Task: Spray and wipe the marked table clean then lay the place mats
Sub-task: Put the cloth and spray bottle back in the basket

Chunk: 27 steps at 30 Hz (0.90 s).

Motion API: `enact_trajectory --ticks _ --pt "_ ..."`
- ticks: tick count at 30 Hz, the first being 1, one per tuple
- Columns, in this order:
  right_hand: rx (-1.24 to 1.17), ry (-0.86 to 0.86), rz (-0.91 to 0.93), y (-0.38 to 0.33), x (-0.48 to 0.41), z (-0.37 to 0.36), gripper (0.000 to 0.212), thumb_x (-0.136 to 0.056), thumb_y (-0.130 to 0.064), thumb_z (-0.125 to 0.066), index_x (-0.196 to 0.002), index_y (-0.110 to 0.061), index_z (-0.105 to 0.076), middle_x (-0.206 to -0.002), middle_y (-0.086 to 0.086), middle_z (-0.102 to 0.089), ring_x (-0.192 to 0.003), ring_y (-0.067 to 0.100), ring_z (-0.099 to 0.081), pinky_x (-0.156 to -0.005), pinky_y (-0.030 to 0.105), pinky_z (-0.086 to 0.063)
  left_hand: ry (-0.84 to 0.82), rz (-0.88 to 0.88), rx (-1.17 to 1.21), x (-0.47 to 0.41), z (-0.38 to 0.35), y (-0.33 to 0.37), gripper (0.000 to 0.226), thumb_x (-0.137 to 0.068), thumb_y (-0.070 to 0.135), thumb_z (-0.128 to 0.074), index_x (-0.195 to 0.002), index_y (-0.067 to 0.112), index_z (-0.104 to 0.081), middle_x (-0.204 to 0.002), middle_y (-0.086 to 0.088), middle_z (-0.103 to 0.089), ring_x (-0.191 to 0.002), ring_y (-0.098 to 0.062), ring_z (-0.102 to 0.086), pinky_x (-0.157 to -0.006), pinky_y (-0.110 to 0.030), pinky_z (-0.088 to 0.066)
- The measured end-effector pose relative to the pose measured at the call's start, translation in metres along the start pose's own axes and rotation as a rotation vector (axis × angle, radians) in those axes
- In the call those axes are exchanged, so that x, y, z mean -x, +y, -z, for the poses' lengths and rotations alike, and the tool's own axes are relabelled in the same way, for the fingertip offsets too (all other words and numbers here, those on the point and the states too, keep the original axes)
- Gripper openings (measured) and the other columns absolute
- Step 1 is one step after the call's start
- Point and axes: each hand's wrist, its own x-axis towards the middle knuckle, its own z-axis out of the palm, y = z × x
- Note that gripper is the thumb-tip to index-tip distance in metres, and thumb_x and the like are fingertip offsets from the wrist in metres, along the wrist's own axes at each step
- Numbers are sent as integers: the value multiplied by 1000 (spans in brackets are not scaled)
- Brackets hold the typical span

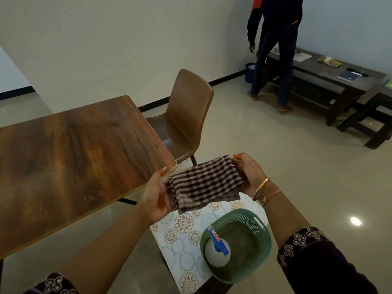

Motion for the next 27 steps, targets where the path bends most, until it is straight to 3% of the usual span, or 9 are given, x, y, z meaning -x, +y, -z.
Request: enact_trajectory --ticks 3,5,7,11,16,20,22,25,27 --pt "7 -92 -28 4 6 4 29 -96 -31 -40 -98 -10 -61 -92 11 -65 -88 25 -59 -87 40 -44 73 -49 -177 -6 -2 -6 42 -86 29 -59 -120 5 -57 -111 -18 -68 -103 -33 -66 -84 -43 -56" --pt "86 -164 -3 6 9 3 18 -95 -12 -46 -111 -8 -53 -105 14 -62 -96 27 -59 -87 39 -48 99 -99 -237 -9 -1 -6 31 -85 10 -60 -116 5 -57 -111 -19 -68 -98 -32 -67 -77 -41 -59" --pt "182 -158 40 6 7 3 29 -91 5 -44 -116 -9 -48 -110 16 -58 -98 28 -58 -85 39 -51 127 -134 -338 -12 4 -7 25 -84 4 -62 -108 9 -57 -113 -18 -66 -97 -29 -67 -75 -39 -59" --pt "515 -80 177 2 4 -7 26 -85 6 -52 -101 -14 -56 -109 16 -61 -106 34 -57 -98 46 -47 135 -112 -709 -19 17 -13 41 -75 5 -73 -111 11 -54 -118 -14 -60 -102 -25 -63 -78 -29 -57" --pt "652 68 227 0 1 -4 20 -83 2 -54 -94 -12 -61 -103 14 -62 -104 33 -58 -97 45 -47 -61 85 -442 -18 18 -21 66 -63 18 -83 -122 4 -54 -124 -20 -60 -112 -33 -60 -100 -44 -47" --pt "168 60 42 7 6 8 21 -84 7 -48 -89 -7 -62 -95 15 -63 -89 28 -60 -75 40 -54 -98 40 -93 -15 14 -23 73 -55 15 -79 -123 4 -53 -124 -22 -60 -112 -36 -58 -86 -42 -54" --pt "78 55 -2 15 6 8 21 -86 5 -47 -91 -8 -62 -100 15 -61 -91 26 -58 -75 39 -52 -119 86 -25 -13 9 -24 86 -45 17 -86 -123 2 -54 -124 -24 -59 -113 -39 -56 -87 -45 -52" --pt "128 209 0 32 -2 5 14 -90 -4 -49 -97 -8 -61 -113 15 -56 -98 25 -53 -93 42 -46 -113 138 -22 -9 -2 -26 75 -56 18 -79 -124 1 -52 -125 -26 -58 -116 -41 -54 -94 -47 -48" --pt "80 351 -13 49 -10 7 25 -93 -16 -50 -115 -5 -55 -113 14 -54 -96 26 -53 -81 40 -46 -83 138 7 -8 -10 -30 58 -68 19 -69 -121 1 -53 -120 -25 -60 -109 -39 -57 -92 -47 -49"
